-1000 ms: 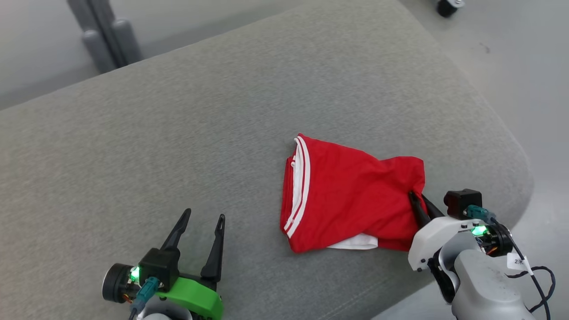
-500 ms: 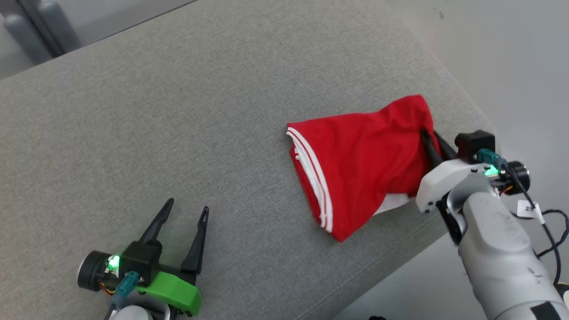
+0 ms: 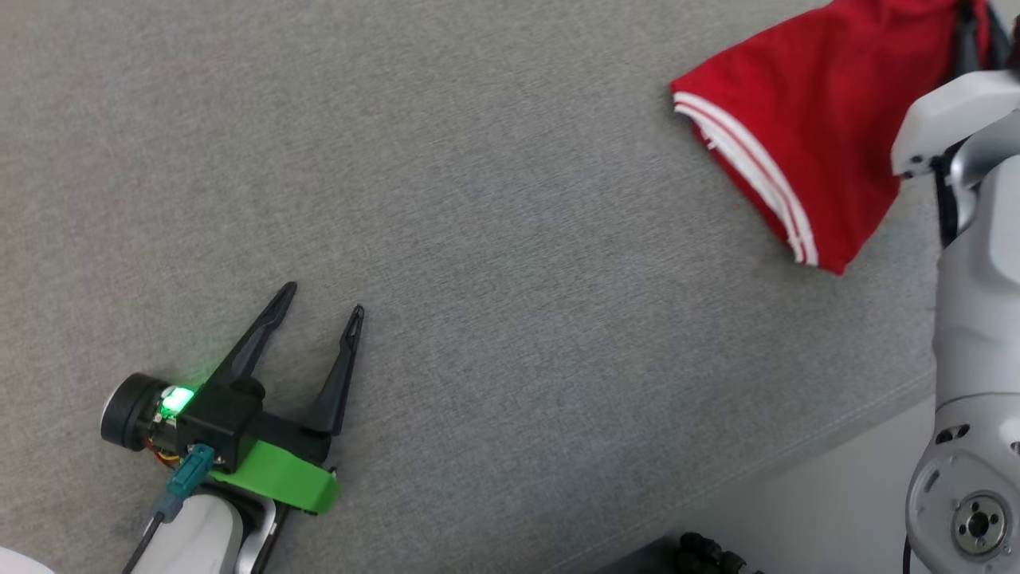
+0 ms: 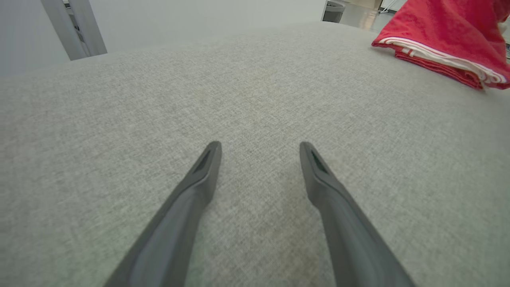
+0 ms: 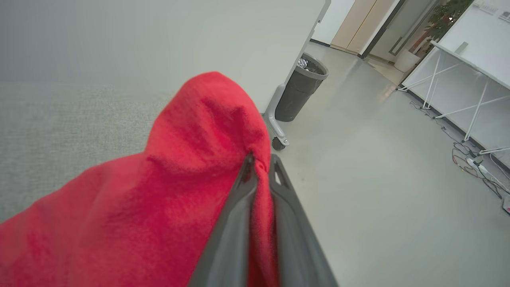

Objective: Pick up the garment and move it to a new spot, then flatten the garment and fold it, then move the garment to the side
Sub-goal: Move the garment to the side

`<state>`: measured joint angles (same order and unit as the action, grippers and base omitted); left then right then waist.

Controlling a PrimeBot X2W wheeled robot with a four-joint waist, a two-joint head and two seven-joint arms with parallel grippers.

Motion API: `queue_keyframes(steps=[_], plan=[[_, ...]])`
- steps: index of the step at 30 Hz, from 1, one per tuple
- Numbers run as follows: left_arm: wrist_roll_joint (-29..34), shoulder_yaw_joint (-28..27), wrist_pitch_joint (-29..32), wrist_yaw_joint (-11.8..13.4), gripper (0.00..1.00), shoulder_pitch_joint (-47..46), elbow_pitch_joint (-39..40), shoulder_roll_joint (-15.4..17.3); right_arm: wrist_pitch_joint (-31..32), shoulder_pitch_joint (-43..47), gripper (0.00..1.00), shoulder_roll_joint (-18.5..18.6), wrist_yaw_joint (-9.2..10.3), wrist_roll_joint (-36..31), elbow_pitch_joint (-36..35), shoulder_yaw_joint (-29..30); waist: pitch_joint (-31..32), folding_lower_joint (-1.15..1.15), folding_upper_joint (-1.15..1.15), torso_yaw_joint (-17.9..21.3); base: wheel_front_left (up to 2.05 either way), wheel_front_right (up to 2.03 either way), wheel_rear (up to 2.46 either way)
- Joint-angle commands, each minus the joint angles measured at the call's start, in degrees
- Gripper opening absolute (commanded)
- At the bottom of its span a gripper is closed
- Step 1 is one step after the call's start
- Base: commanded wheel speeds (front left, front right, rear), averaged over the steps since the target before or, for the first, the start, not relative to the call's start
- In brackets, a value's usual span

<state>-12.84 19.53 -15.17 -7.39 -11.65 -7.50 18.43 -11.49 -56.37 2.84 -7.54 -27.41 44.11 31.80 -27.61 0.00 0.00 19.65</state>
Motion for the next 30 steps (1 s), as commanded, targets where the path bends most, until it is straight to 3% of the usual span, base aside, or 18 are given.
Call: queue_keyframes(steps=[1,8,9,10,11,12,17,25,28,30], plan=[[0.0,-0.1,0.1,-0.1,1.0,-1.2,-0.2,1.1,0.8,-1.0,0.0,0.3,0.11,-2.5,-1.8,2.4,-5.4,0.0,0.0,-5.1,0.0,0.0,0.0],[-0.7,0.4,0.2,0.0,1.0,-2.4,-0.6,1.4,3.9,-1.6,0.0,1.3,0.12,-10.0,-8.6,14.3,-6.5,0.0,0.0,-7.0,0.0,0.0,0.0],[-0.7,0.4,0.3,0.0,1.0,-2.5,-0.8,1.4,3.9,-1.3,0.04,1.3,0.12,-10.3,-9.3,15.5,-6.4,0.0,0.0,-7.1,0.0,0.0,0.0],[-0.7,0.4,0.3,0.0,1.0,-2.5,-1.1,1.3,3.9,-0.9,0.41,1.2,0.11,-10.6,-10.1,16.6,-6.2,0.0,0.0,-7.2,0.0,0.0,0.0],[-0.8,0.3,0.3,0.1,1.0,-2.4,-1.3,1.2,3.8,-0.6,0.89,1.2,0.11,-10.6,-10.9,17.4,-6.0,0.0,0.0,-7.2,0.0,0.0,0.0],[-0.9,0.2,0.3,0.1,1.0,-2.4,-1.6,1.0,3.8,-0.3,1.0,1.2,0.11,-10.8,-11.6,18.3,-5.6,0.0,0.0,-7.3,0.0,0.0,0.0],[-0.8,-0.1,0.4,0.1,1.0,-1.9,-2.7,-0.3,2.4,1.0,1.0,1.3,0.11,-10.9,-13.2,17.2,-3.3,0.0,0.0,-7.5,0.0,0.0,0.0],[0.0,-4.3,0.1,0.0,1.0,-0.8,-5.4,-4.9,-3.0,-1.1,1.0,0.6,0.11,-10.2,-5.9,13.4,3.7,0.0,0.0,-8.6,0.0,0.0,0.0],[0.8,-6.9,0.1,0.0,1.0,-0.6,-6.8,-6.7,-3.7,0.4,1.0,0.2,0.11,-7.7,-3.4,10.0,7.0,0.0,0.0,-9.5,0.0,0.0,0.0],[1.4,-9.0,0.0,0.0,1.0,-0.4,-7.6,-7.9,-3.7,1.9,1.0,0.1,0.11,-3.6,-2.7,4.4,8.9,0.0,0.0,-10.3,0.0,0.0,0.0]])
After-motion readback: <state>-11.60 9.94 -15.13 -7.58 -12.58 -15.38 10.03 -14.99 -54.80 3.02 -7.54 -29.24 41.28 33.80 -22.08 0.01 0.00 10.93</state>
